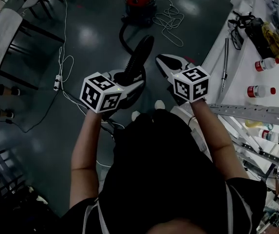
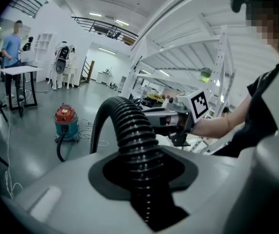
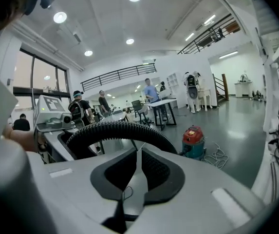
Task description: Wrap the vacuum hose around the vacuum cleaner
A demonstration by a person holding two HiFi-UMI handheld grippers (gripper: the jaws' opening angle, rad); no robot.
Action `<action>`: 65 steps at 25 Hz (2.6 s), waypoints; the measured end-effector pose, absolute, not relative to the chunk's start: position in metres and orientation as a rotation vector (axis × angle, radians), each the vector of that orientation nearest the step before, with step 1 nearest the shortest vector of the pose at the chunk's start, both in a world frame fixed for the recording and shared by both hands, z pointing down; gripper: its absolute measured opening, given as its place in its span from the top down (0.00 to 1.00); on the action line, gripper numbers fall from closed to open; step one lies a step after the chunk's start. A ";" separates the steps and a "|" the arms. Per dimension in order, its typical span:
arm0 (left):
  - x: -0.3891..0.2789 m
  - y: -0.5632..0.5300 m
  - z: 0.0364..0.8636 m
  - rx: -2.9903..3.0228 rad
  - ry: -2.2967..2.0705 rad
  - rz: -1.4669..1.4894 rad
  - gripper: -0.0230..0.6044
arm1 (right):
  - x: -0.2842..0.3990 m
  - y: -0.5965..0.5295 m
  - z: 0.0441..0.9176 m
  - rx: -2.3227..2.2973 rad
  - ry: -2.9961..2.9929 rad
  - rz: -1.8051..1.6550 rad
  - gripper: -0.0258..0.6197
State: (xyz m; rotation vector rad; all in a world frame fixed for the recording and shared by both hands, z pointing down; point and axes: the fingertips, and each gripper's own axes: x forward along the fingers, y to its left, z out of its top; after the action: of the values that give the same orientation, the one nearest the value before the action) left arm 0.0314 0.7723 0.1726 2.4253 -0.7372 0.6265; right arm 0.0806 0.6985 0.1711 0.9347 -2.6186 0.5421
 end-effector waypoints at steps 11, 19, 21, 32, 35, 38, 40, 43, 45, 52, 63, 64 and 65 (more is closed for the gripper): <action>0.012 0.784 0.157 2.462 -0.698 0.675 0.73 | 0.051 0.703 0.161 0.891 -2.577 0.301 0.61; 0.001 0.795 0.155 2.495 -0.580 0.774 0.73 | 0.032 0.692 0.163 0.948 -2.463 0.026 0.37; 0.002 0.795 0.157 2.500 -0.555 0.785 0.73 | 0.028 0.689 0.159 0.976 -2.422 -0.116 0.37; 0.029 0.773 0.153 2.531 -0.392 0.825 0.73 | 0.023 0.642 0.167 0.880 -2.289 -0.492 0.44; 0.032 0.753 0.149 2.529 -0.368 0.813 0.73 | 0.024 0.618 0.165 0.897 -2.319 -0.458 0.57; 0.034 0.727 0.147 2.529 -0.355 0.801 0.72 | 0.027 0.593 0.168 0.878 -2.313 -0.420 0.61; 0.039 0.705 0.143 2.532 -0.359 0.749 0.71 | 0.033 0.573 0.170 0.894 -2.305 -0.358 0.63; 0.046 0.669 0.139 2.542 -0.380 0.660 0.71 | 0.045 0.540 0.172 0.933 -2.286 -0.255 0.63; 0.052 0.645 0.138 2.567 -0.414 0.637 0.69 | 0.052 0.518 0.174 0.958 -2.274 -0.196 0.63; 0.063 0.576 0.135 2.676 -0.615 0.580 0.59 | 0.079 0.457 0.182 1.056 -2.273 0.041 0.63; 0.020 0.544 0.134 2.635 -0.967 0.336 0.35 | 0.118 0.397 0.172 1.161 -2.340 0.317 0.63; 0.019 0.547 0.136 2.627 -0.975 0.316 0.34 | 0.120 0.394 0.171 1.161 -2.346 0.329 0.63; 0.018 0.550 0.138 2.625 -0.977 0.308 0.34 | 0.123 0.391 0.171 1.165 -2.349 0.345 0.63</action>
State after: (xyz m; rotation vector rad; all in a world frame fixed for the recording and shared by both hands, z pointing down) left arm 0.0183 0.5497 0.1381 2.6249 -0.9766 0.3075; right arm 0.1232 0.3906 0.1708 1.1646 -2.3488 0.3454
